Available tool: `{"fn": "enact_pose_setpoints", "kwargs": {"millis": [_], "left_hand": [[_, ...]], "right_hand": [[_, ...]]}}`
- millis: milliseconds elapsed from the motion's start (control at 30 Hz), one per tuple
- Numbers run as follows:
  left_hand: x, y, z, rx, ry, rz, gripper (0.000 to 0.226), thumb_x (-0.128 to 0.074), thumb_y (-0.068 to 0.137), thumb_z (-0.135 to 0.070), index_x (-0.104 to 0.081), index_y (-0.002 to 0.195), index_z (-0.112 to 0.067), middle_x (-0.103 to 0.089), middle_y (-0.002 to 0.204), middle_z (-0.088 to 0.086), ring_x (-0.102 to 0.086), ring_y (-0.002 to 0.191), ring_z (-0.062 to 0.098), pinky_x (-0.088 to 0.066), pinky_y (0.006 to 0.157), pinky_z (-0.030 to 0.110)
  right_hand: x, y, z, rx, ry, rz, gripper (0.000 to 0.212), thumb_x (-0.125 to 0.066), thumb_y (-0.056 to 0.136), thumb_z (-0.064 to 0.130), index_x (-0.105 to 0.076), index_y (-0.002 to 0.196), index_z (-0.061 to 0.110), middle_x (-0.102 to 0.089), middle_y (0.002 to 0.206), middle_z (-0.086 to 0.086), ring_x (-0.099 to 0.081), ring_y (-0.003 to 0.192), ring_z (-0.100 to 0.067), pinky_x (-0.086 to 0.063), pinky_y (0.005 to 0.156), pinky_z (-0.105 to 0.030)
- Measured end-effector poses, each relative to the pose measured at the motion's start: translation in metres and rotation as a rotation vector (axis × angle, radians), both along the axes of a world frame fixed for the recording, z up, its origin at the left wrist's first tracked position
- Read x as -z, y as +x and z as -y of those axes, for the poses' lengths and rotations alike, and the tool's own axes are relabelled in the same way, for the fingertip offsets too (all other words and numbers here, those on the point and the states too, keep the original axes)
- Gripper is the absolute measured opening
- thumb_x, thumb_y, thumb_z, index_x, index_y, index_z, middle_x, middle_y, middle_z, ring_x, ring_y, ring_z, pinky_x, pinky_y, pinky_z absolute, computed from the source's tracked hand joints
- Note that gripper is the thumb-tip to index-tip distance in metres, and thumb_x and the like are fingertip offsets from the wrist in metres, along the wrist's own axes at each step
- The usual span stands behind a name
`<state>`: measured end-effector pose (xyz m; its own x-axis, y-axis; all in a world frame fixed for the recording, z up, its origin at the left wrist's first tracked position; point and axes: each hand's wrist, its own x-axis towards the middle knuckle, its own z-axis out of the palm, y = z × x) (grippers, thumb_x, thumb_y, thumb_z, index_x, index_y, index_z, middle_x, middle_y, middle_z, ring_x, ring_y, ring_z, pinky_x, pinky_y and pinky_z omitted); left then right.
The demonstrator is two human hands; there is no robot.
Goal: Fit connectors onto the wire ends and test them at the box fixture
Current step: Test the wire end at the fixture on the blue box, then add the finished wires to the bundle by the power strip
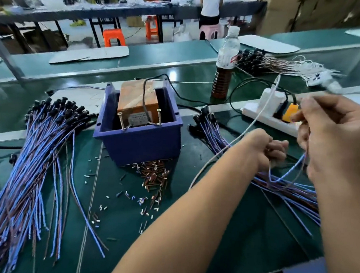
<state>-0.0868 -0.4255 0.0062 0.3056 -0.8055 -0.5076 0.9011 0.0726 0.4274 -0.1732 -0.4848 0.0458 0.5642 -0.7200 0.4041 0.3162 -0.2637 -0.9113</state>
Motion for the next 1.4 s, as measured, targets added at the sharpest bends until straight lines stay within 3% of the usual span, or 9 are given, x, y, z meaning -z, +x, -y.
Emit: {"fn": "enact_pose_setpoints", "kwargs": {"millis": [100, 200, 367, 533, 700, 900, 1000, 1167, 1400], "left_hand": [[0.006, 0.020, -0.002, -0.178, 0.094, 0.027, 0.045, -0.008, 0.105, -0.002, -0.038, 0.072, -0.012, -0.031, 0.045, -0.004, -0.025, 0.024, 0.002, -0.019, 0.028, 0.019], [0.003, 0.033, -0.006, -0.323, 0.156, 0.116, 0.042, -0.008, 0.102, 0.001, -0.033, 0.073, -0.016, -0.031, 0.039, -0.004, -0.023, 0.023, 0.001, -0.015, 0.026, 0.016], [0.001, 0.050, -0.021, -0.560, 0.173, 0.194, 0.034, -0.020, 0.104, -0.004, -0.035, 0.075, -0.015, -0.034, 0.063, -0.001, -0.023, 0.026, 0.003, -0.013, 0.028, 0.015], [0.003, 0.056, -0.036, -0.662, 0.256, 0.340, 0.022, -0.035, 0.101, -0.005, -0.048, 0.084, -0.012, -0.047, 0.056, 0.003, -0.034, 0.046, 0.014, -0.027, 0.045, 0.026], [0.000, 0.069, -0.052, -0.807, 0.103, 0.220, 0.032, -0.031, 0.104, -0.004, -0.038, 0.076, -0.016, -0.037, 0.051, -0.002, -0.029, 0.032, 0.006, -0.019, 0.033, 0.017], [0.001, 0.075, -0.057, -0.892, 0.168, 0.293, 0.026, -0.038, 0.108, -0.014, -0.050, 0.084, -0.014, -0.052, 0.059, 0.001, -0.041, 0.039, 0.009, -0.028, 0.039, 0.017], [0.004, 0.079, -0.061, -0.875, 0.256, 0.421, 0.023, -0.050, 0.108, -0.024, -0.060, 0.089, -0.016, -0.060, 0.063, 0.001, -0.045, 0.047, 0.010, -0.031, 0.042, 0.019], [0.012, 0.077, -0.055, -0.888, 0.617, 0.789, 0.015, -0.059, 0.103, -0.031, -0.069, 0.108, -0.021, -0.072, 0.105, 0.003, -0.063, 0.091, 0.026, -0.050, 0.085, 0.032], [0.010, 0.052, -0.067, -0.742, 0.826, 0.905, 0.011, -0.055, 0.087, -0.007, -0.051, 0.082, -0.016, -0.056, 0.076, 0.000, -0.047, 0.060, 0.016, -0.042, 0.059, 0.025]], "right_hand": [[-0.014, -0.017, 0.017, -0.006, -0.284, -0.378, 0.019, -0.074, 0.075, 0.051, -0.076, 0.087, 0.037, -0.075, 0.075, 0.005, -0.058, 0.052, -0.015, -0.043, 0.057, -0.028], [-0.027, -0.019, 0.010, 0.081, -0.742, -0.817, 0.055, -0.070, 0.067, 0.071, -0.067, 0.106, 0.032, -0.069, 0.106, -0.008, -0.059, 0.100, -0.036, -0.041, 0.073, -0.040], [-0.036, -0.011, -0.022, 0.130, -0.838, -0.839, 0.095, -0.081, 0.078, 0.053, -0.038, 0.156, 0.017, -0.029, 0.162, -0.010, -0.022, 0.147, -0.034, -0.031, 0.110, -0.057], [-0.017, 0.004, -0.051, 0.015, -0.848, -0.445, 0.046, -0.069, 0.096, 0.025, -0.063, 0.140, 0.012, -0.062, 0.136, -0.007, -0.045, 0.133, -0.029, -0.040, 0.111, -0.048], [0.007, 0.031, -0.053, -0.224, -0.768, -0.928, 0.043, -0.057, 0.105, 0.027, -0.046, 0.144, 0.014, -0.065, 0.130, -0.015, -0.060, 0.119, -0.037, -0.050, 0.095, -0.043], [0.001, 0.012, -0.026, -0.376, -0.886, -0.816, 0.021, -0.058, 0.105, 0.022, -0.076, 0.114, 0.027, -0.067, 0.080, 0.011, -0.058, 0.072, -0.003, -0.039, 0.062, -0.016], [-0.005, 0.004, 0.001, -0.327, -0.928, -0.939, 0.027, -0.055, 0.106, 0.026, -0.076, 0.090, 0.031, -0.063, 0.062, 0.008, -0.056, 0.060, -0.007, -0.037, 0.056, -0.029], [0.009, 0.018, -0.003, -0.352, -1.002, -1.118, 0.034, -0.059, 0.102, 0.024, -0.066, 0.069, 0.028, -0.071, 0.069, 0.004, -0.064, 0.069, -0.014, -0.042, 0.059, -0.031], [0.033, 0.026, -0.012, -0.252, -0.954, -1.050, 0.011, -0.078, 0.091, 0.037, -0.078, 0.100, 0.031, -0.070, 0.082, 0.006, -0.066, 0.084, -0.020, -0.053, 0.078, -0.033]]}}
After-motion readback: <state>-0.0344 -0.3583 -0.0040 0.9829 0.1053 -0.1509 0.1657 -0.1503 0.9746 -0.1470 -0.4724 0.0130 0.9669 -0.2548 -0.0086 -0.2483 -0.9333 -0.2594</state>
